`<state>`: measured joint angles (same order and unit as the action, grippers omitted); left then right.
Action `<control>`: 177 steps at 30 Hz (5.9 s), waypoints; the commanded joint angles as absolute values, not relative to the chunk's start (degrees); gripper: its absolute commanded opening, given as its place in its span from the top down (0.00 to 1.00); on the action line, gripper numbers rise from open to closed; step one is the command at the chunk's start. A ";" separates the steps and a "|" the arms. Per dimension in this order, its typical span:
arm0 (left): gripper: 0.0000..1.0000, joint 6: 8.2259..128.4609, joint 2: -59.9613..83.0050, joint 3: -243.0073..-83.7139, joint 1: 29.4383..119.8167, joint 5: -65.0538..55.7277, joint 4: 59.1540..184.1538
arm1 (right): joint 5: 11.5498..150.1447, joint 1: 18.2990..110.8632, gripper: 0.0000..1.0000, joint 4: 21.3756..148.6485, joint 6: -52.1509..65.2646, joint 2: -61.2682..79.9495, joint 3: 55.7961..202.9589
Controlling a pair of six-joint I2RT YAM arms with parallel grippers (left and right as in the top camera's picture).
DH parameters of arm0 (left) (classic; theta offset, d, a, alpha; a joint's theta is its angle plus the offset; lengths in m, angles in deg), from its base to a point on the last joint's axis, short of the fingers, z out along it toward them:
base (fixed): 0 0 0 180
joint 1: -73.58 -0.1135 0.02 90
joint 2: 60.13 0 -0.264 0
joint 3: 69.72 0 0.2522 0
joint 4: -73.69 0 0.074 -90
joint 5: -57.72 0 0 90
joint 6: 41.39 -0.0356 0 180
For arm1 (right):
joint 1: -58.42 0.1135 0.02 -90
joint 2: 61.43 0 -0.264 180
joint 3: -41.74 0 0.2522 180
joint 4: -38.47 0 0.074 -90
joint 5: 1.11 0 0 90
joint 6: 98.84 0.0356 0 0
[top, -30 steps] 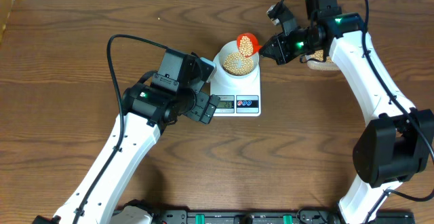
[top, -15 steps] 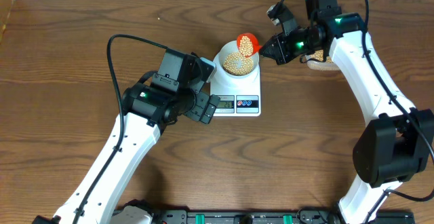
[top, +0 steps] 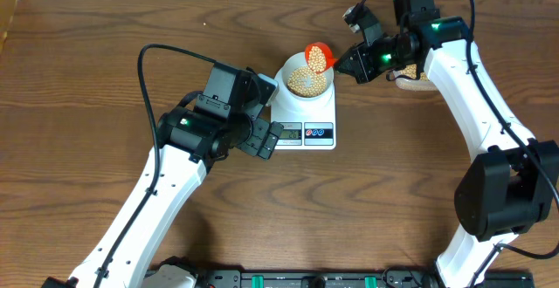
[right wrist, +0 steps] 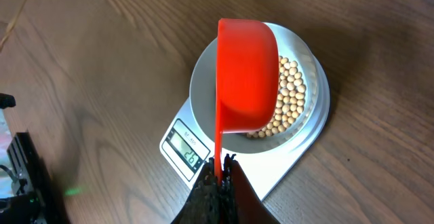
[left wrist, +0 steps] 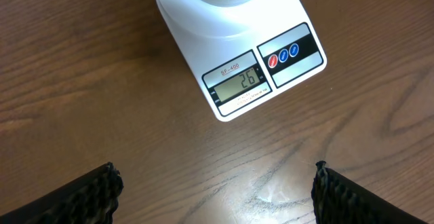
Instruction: Scoop item into bowl and weigh 50g on scale
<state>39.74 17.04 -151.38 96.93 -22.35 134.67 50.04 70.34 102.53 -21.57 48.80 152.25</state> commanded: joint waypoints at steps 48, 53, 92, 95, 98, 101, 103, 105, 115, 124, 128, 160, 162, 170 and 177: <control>0.08 39.63 17.35 -151.19 96.74 -22.89 134.80 | 54.52 71.76 0.99 101.98 -26.49 47.71 153.26; 0.08 39.61 17.35 -151.19 96.74 -22.89 134.80 | 54.50 71.83 0.99 101.98 -26.49 47.71 153.26; 0.08 39.63 17.35 -151.19 96.74 -22.87 134.80 | 50.76 70.71 0.99 101.87 -13.53 47.73 153.26; 0.08 39.61 17.35 -151.19 96.74 -22.89 134.80 | 50.78 70.71 0.99 101.85 -13.55 47.73 153.26; 0.08 39.63 17.35 -151.19 96.74 -22.89 134.80 | 50.78 70.73 0.99 101.81 -13.57 47.73 153.26; 0.08 39.63 17.35 -151.19 96.74 -22.89 134.78 | 50.80 70.73 0.99 101.74 -13.60 47.73 153.26; 0.08 39.63 17.35 -151.19 96.74 -22.87 134.80 | 50.83 70.73 0.99 101.72 -13.62 47.73 153.26; 0.08 39.63 17.35 -151.19 96.74 -22.87 134.80 | 50.87 70.73 0.99 101.72 -13.64 47.73 153.26; 0.08 39.63 17.35 -151.19 96.74 -22.87 134.78 | 51.26 70.73 0.99 101.72 -13.86 47.73 153.26; 0.08 39.63 17.35 -151.19 96.74 -22.89 134.80 | 51.29 70.73 0.99 101.70 -14.10 47.73 153.26; 0.08 39.63 17.35 -151.19 96.74 -22.89 134.80 | 51.79 70.73 0.99 101.72 -14.25 47.73 153.26; 0.08 39.63 17.35 -151.19 96.74 -22.87 134.80 | 52.58 70.89 0.99 101.92 -15.78 47.73 153.26; 0.08 39.63 17.35 -151.19 96.74 -22.87 134.80 | 52.62 70.89 0.99 102.05 -16.22 47.73 153.26; 0.08 39.63 17.35 -151.19 96.74 -22.87 134.80 | 54.28 70.89 0.99 102.14 -17.20 47.73 153.26; 0.08 39.63 17.35 -151.19 96.74 -22.87 134.80 | 54.28 70.89 0.99 102.16 -17.68 47.73 153.26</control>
<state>39.74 17.04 -151.38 96.93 -22.35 134.67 54.26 70.97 102.12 -16.59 48.80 152.25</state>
